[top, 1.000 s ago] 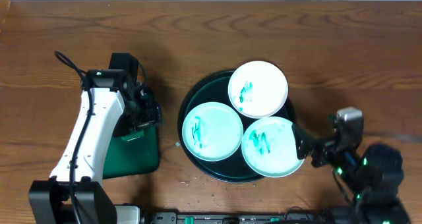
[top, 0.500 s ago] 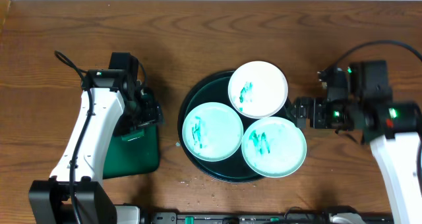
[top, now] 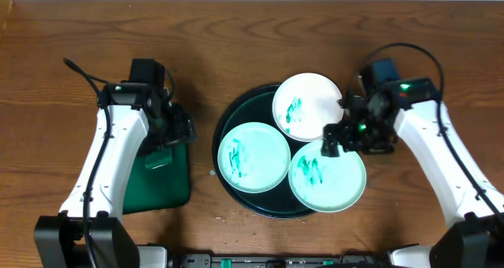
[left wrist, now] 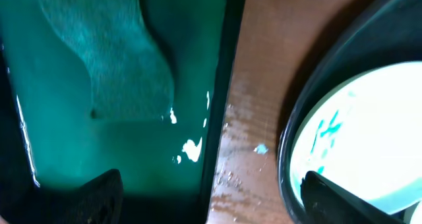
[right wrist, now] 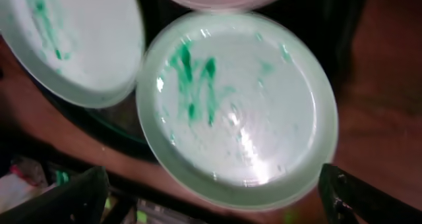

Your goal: Clean dirty plates on tray and stack at the side

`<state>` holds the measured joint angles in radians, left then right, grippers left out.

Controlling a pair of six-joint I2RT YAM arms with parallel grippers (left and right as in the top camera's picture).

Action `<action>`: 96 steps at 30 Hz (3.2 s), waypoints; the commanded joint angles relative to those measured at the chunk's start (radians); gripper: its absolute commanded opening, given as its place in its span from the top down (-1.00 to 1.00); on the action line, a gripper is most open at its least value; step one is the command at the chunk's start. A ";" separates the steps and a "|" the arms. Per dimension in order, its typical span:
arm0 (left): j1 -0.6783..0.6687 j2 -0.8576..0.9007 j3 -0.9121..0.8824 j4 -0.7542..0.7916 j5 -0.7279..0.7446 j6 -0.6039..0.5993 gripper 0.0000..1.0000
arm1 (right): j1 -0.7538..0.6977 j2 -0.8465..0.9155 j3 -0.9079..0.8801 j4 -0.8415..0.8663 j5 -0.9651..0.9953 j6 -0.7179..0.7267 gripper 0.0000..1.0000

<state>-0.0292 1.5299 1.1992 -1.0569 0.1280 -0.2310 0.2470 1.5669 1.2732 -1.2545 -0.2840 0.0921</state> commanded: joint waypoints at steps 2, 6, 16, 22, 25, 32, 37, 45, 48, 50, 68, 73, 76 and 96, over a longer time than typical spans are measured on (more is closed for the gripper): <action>-0.002 -0.002 0.016 0.053 -0.035 0.014 -0.73 | 0.049 -0.002 0.019 0.075 -0.008 -0.019 -0.98; 0.029 -0.002 0.016 0.076 -0.175 -0.007 -0.70 | 0.065 -0.002 0.019 0.095 -0.013 -0.019 -0.98; 0.273 0.060 0.016 0.126 -0.008 0.108 -0.19 | 0.069 -0.002 0.019 0.121 -0.055 -0.019 -0.98; 0.272 0.183 0.016 0.163 0.026 0.145 -0.06 | 0.069 -0.002 0.019 0.121 -0.091 -0.019 -0.99; 0.259 0.242 0.016 0.175 0.070 0.156 0.07 | 0.069 -0.002 0.019 0.121 -0.091 -0.018 -0.98; 0.248 0.335 0.016 0.192 0.067 0.155 0.36 | 0.069 -0.002 0.019 0.117 -0.091 -0.018 -0.98; 0.249 0.360 0.016 0.196 0.014 0.138 0.21 | 0.069 -0.002 0.019 0.117 -0.091 -0.018 -0.99; 0.249 0.361 0.016 0.200 0.001 0.124 -0.10 | 0.069 -0.002 0.019 0.117 -0.091 -0.019 -0.99; 0.249 0.361 0.016 0.201 0.001 0.124 -0.08 | 0.069 -0.002 0.019 0.118 -0.091 -0.019 -0.99; 0.249 0.361 0.016 0.203 -0.006 0.121 0.14 | 0.069 -0.002 0.019 0.118 -0.091 -0.019 -0.99; 0.246 0.343 0.019 0.214 -0.064 0.087 0.86 | 0.069 -0.002 0.019 0.110 -0.092 -0.013 0.98; 0.218 0.245 0.021 0.215 -0.062 0.088 0.86 | 0.076 -0.002 0.019 0.155 -0.135 0.016 0.97; 0.195 0.172 0.021 0.214 -0.062 0.088 0.86 | 0.107 0.005 0.019 0.192 -0.153 0.043 0.23; 0.163 0.049 0.021 0.195 -0.062 0.080 0.85 | 0.265 0.336 -0.010 0.360 -0.124 0.135 -0.05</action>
<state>0.1337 1.5841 1.1995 -0.8597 0.0780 -0.1379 0.5098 1.8877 1.2663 -0.9081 -0.4099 0.1997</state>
